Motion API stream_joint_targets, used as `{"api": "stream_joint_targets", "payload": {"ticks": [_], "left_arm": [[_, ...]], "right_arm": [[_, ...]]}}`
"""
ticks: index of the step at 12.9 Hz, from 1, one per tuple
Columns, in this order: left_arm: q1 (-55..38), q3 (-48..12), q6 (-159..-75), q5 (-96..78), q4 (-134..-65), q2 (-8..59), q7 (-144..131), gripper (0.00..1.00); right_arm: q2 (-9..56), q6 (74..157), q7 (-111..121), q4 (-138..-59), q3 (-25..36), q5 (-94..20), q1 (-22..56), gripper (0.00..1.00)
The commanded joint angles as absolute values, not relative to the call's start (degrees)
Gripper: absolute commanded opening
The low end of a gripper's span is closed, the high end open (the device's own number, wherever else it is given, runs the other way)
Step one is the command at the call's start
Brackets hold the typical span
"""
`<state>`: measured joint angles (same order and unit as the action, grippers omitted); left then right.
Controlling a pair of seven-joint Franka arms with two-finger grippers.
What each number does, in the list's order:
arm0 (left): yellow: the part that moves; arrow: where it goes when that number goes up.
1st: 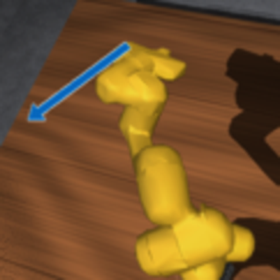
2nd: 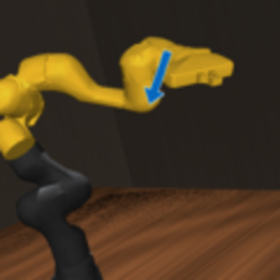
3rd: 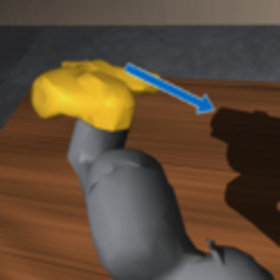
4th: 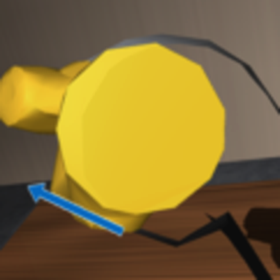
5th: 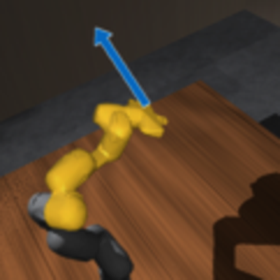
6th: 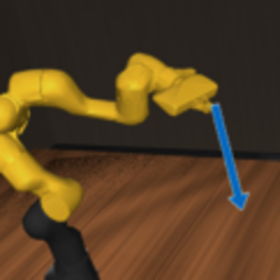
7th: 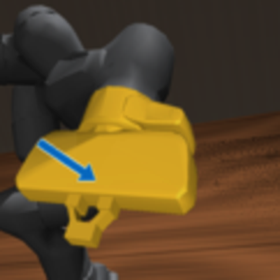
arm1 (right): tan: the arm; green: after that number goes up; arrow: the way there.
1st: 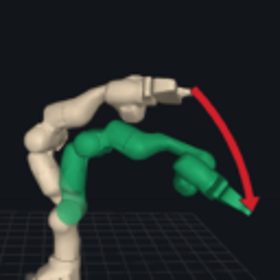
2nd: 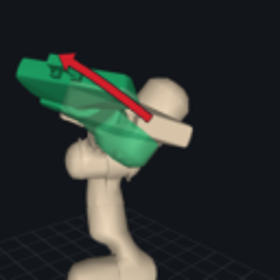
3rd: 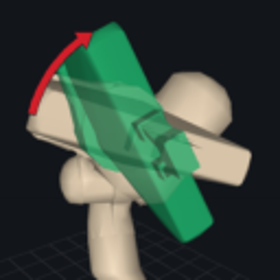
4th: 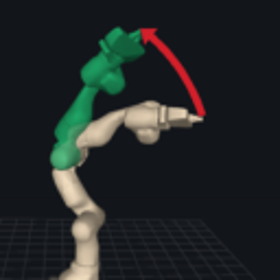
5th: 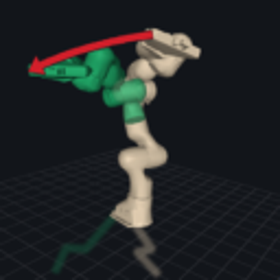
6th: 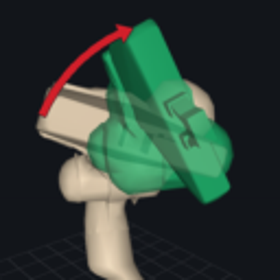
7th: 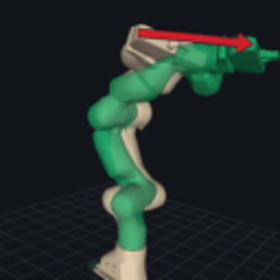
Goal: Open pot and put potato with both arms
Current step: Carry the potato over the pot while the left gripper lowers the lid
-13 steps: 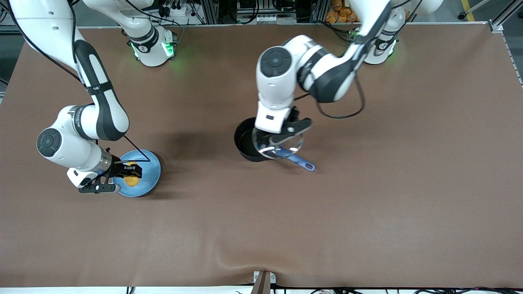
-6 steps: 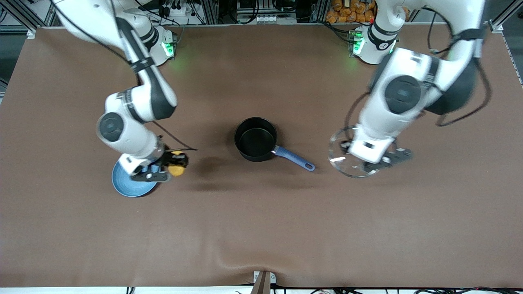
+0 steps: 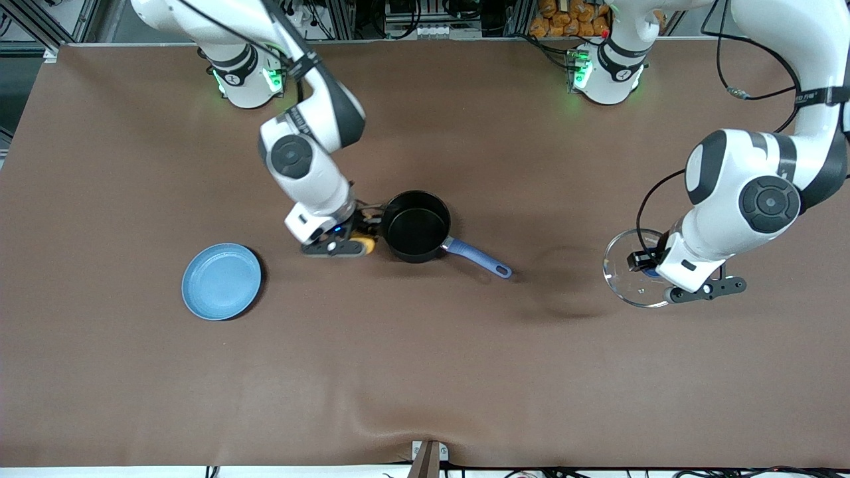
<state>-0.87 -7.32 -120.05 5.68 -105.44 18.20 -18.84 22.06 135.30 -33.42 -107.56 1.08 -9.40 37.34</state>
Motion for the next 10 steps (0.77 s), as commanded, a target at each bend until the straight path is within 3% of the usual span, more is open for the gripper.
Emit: {"api": "stream_joint_targets", "payload": {"ticks": [1, 5, 10], "left_arm": [[0.7, -8.2, -128.5, 4.9, -114.0, 16.1, -17.2, 0.00], [2.8, -8.1, -137.3, 5.0, -118.7, 19.2, -15.6, 0.00], [4.2, -8.1, -144.8, 5.3, -122.1, 22.6, -15.0, 0.00]], "right_arm": [[22.9, 138.6, -40.7, -108.0, 1.8, -10.2, 42.7, 0.00], [29.6, 146.1, -48.1, -107.8, 2.0, -9.2, 49.6, 0.00], [34.4, 147.2, -48.6, -104.9, 2.4, -9.1, 49.9, 0.00]]}}
